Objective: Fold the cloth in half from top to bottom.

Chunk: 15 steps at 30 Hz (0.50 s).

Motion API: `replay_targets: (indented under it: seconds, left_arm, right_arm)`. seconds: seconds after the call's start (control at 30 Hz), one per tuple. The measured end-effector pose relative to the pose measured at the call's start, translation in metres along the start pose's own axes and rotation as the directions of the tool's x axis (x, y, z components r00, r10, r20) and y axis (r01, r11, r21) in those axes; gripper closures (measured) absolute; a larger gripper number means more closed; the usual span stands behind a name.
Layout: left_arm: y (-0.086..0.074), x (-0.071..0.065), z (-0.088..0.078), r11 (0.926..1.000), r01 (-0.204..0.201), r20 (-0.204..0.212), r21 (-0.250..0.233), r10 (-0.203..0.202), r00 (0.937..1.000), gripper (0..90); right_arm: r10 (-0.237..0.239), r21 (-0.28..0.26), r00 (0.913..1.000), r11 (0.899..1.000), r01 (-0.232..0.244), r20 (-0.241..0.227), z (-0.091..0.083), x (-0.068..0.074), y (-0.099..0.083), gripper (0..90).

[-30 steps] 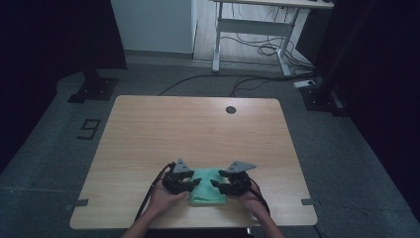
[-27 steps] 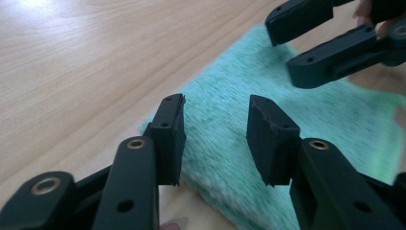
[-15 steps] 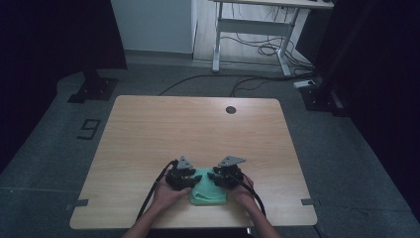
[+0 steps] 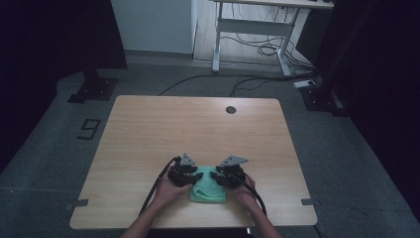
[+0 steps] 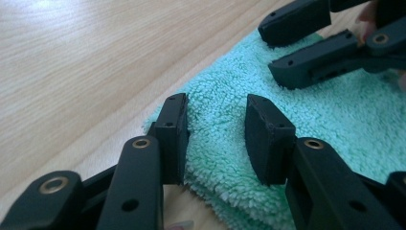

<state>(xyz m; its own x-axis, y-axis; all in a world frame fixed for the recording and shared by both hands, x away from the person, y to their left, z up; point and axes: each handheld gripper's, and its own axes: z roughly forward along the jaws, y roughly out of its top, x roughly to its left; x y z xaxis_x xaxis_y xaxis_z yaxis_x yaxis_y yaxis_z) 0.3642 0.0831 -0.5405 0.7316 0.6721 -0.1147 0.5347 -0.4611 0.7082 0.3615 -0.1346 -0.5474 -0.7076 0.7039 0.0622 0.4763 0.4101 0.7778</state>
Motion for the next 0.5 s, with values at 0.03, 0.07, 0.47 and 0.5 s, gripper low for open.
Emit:
replay_targets:
  seconds: [0.03,0.07,0.47,0.5]
  left_arm:
    - [0.001,0.001,0.001,1.0000,0.004,0.003,0.001,-0.004,1.0000,60.6]
    - [0.001,0.001,0.001,1.0000,0.005,0.005,0.001,-0.005,1.0000,60.6]
    - [0.001,0.003,0.000,0.9999,0.013,0.019,0.009,-0.013,0.9997,59.8]
    - [0.001,0.002,0.000,0.9999,0.011,0.016,0.008,-0.011,0.9998,59.9]
  right_arm:
    - [-0.004,0.002,1.0000,1.000,0.004,0.004,0.000,0.000,0.000,61.5]
    - [-0.005,0.002,1.0000,1.000,0.005,0.006,0.000,-0.001,0.000,61.6]
    - [0.025,-0.053,0.9992,0.998,-0.026,-0.030,-0.019,0.014,0.002,59.6]
    - [0.019,-0.060,0.9991,0.998,-0.022,-0.039,-0.021,0.017,0.001,59.3]
